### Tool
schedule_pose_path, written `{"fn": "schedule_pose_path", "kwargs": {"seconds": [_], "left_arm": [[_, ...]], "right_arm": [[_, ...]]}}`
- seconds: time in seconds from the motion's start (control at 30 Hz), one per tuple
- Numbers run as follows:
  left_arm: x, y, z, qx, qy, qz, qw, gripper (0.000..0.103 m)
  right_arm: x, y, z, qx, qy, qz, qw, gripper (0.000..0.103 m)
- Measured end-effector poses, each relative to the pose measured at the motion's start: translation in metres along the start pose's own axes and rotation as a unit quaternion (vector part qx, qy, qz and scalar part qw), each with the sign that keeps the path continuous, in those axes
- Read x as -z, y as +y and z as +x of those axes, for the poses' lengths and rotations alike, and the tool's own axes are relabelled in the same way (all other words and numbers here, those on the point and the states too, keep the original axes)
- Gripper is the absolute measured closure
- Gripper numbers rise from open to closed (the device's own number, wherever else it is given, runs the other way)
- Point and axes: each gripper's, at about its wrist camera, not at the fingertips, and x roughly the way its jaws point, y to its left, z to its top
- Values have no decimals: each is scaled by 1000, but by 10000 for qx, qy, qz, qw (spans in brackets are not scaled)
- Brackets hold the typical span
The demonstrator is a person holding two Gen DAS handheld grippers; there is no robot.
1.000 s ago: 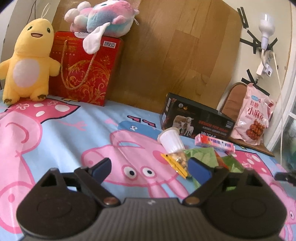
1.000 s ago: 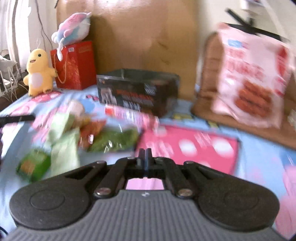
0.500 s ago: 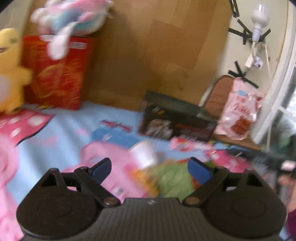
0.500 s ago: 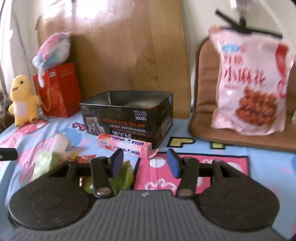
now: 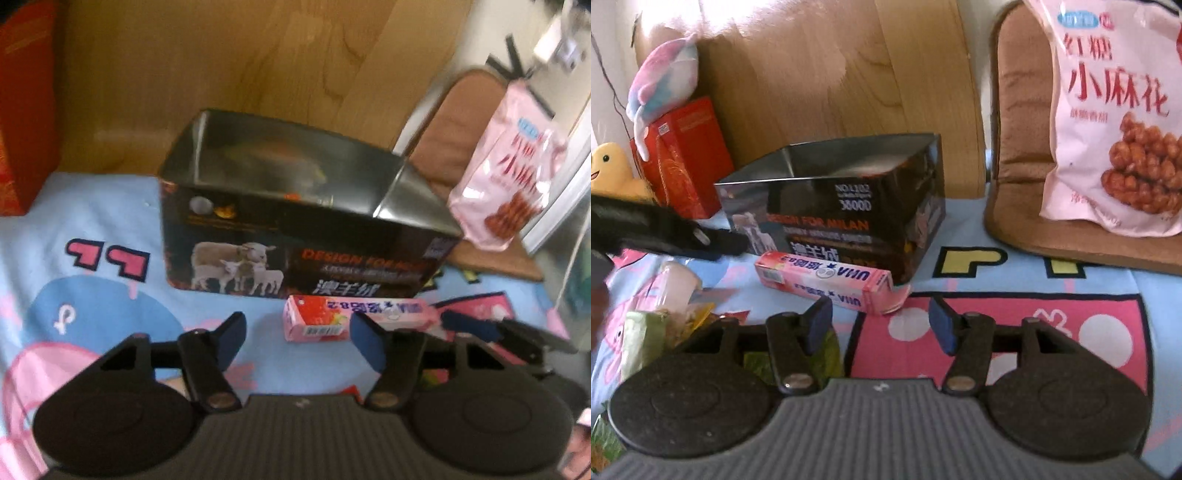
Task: Organize snacks
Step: 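Grasp the pink candy stick box with the left tool, then lower the pink candy box into the black tin and open the left tool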
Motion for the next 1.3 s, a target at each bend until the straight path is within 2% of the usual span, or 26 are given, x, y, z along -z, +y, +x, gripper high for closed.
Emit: {"fn": "schedule_pose_path", "kwargs": {"seconds": [0.03,0.07,0.1,0.17,0.27,0.37,0.47,0.6,0.7,0.73,0.77,0.83,0.93,1.0,1.1,1.17,1.23,1.3], "left_arm": [[0,0,3,2,24,14,10000,44],[1,-2,5,102,30,31,9999,55],[2,-4,7,185,65,100,9998,62],[8,-12,6,43,-19,291,9996,61],[18,-17,-2,-87,-251,426,9987,61],[23,-11,-19,77,-409,209,9989,61],[29,-3,-40,286,-537,30,9981,61],[33,-4,-66,389,-856,-91,9955,61],[19,-8,-80,399,-1110,-36,9930,61],[13,-6,-84,412,-1178,-24,9922,61],[4,-7,-86,430,-1239,0,9914,59],[-13,-9,-86,437,-1334,45,9901,58],[-36,-14,-74,586,-1385,176,9885,54],[-47,-17,-62,534,-1346,246,9891,50],[-50,-9,-68,384,-1569,183,9867,48],[-49,9,-78,196,-1906,-19,9815,32],[-50,29,-79,-99,-1978,-321,9797,31],[-54,48,-69,-196,-1738,-645,9825,31]], "right_arm": [[-1,-1,3,-37,27,31,10000,43],[-1,-1,6,-92,57,29,9999,44],[-1,-1,6,-92,57,29,9999,53],[-1,7,12,-183,48,-144,9997,69],[3,20,9,-35,-48,-432,9990,70],[5,31,2,8,-128,-569,9983,70],[10,42,-13,42,-339,-692,9970,70],[13,56,-37,-11,-692,-688,9952,70],[4,65,-50,31,-1072,-765,9913,70],[4,65,-50,31,-1072,-765,9913,70],[-9,69,-52,90,-1306,-831,9879,70],[-22,70,-50,155,-1487,-889,9848,70],[-43,64,-36,269,-1660,-789,9826,65],[-51,58,-19,396,-1594,-730,9837,44],[-54,44,-7,747,-1606,-500,9829,41],[-52,28,-15,505,-1684,-53,9844,40],[-47,13,-21,284,-1680,289,9850,33],[-43,5,-19,205,-1573,442,9864,31]]}}
